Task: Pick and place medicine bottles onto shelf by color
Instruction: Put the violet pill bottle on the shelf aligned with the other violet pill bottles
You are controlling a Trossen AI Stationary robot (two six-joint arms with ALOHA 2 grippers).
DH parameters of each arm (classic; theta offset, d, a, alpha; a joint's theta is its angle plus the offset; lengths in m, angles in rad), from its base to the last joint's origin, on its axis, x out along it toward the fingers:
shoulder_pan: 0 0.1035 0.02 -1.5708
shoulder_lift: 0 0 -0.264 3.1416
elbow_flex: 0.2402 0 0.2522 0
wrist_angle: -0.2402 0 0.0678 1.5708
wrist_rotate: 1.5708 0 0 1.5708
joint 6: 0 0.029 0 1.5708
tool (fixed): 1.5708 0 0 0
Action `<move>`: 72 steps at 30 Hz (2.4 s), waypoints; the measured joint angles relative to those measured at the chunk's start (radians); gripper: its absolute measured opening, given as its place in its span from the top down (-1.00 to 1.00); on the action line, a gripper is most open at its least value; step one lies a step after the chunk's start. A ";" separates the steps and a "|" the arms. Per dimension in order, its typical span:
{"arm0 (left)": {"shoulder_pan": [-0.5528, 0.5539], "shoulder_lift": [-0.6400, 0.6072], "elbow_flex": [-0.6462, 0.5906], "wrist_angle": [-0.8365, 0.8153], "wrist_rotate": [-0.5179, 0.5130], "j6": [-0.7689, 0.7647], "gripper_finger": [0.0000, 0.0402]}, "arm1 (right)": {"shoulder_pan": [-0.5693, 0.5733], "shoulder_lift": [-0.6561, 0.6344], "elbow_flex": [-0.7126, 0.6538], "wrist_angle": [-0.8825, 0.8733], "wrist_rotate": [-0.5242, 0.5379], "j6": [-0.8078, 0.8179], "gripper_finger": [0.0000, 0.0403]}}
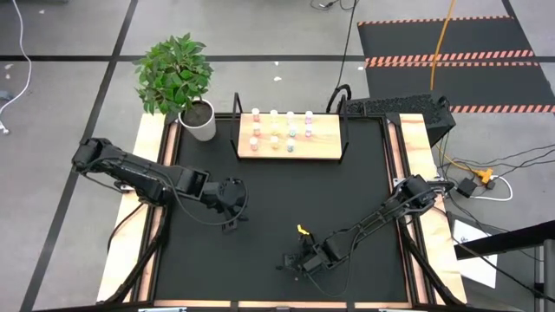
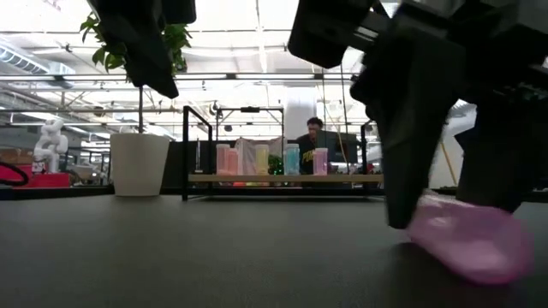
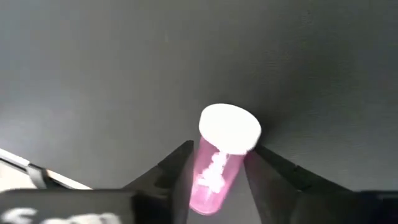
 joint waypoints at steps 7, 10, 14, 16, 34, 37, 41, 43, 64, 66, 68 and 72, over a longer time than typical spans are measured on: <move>0.013 0.000 0.000 0.002 0.000 -0.002 -0.14 | 0.003 -0.008 -0.001 -0.034 0.054 -0.210 0.55; 0.025 0.000 0.000 0.032 0.009 0.023 -0.14 | 0.012 -0.028 -0.004 -0.074 0.162 -0.321 0.56; 0.063 0.000 0.000 0.147 0.098 0.090 -0.14 | 0.016 -0.090 -0.006 -0.153 0.343 -0.473 0.51; 0.084 0.000 0.009 0.197 0.122 0.123 -0.14 | 0.016 -0.136 -0.006 -0.192 0.458 -0.557 0.49; 0.252 0.360 0.674 0.165 0.070 0.648 -0.14 | -0.079 -0.642 -0.320 -0.112 0.949 -1.245 0.48; 0.258 0.425 0.742 0.188 0.071 0.715 -0.14 | -0.096 -0.748 -0.419 0.076 0.937 -1.445 0.48; 0.260 0.492 0.780 0.194 0.090 0.726 -0.14 | -0.132 -0.860 -0.531 0.250 0.867 -1.635 0.48; 0.260 0.502 0.775 0.194 0.107 0.701 -0.14 | -0.147 -0.901 -0.574 0.305 0.865 -1.701 0.48; 0.288 0.531 0.772 0.255 0.178 0.697 -0.14 | -0.201 -0.964 -0.607 0.475 0.755 -1.900 0.48; 0.287 0.524 0.771 0.244 0.220 0.708 -0.14 | -0.202 -0.964 -0.607 0.498 0.761 -1.912 0.48; 0.286 0.522 0.771 0.246 0.240 0.720 -0.14 | -0.202 -0.965 -0.607 0.518 0.761 -1.922 0.48; 0.296 0.522 0.771 0.241 0.252 0.727 -0.14 | -0.203 -0.964 -0.607 0.566 0.763 -1.949 0.48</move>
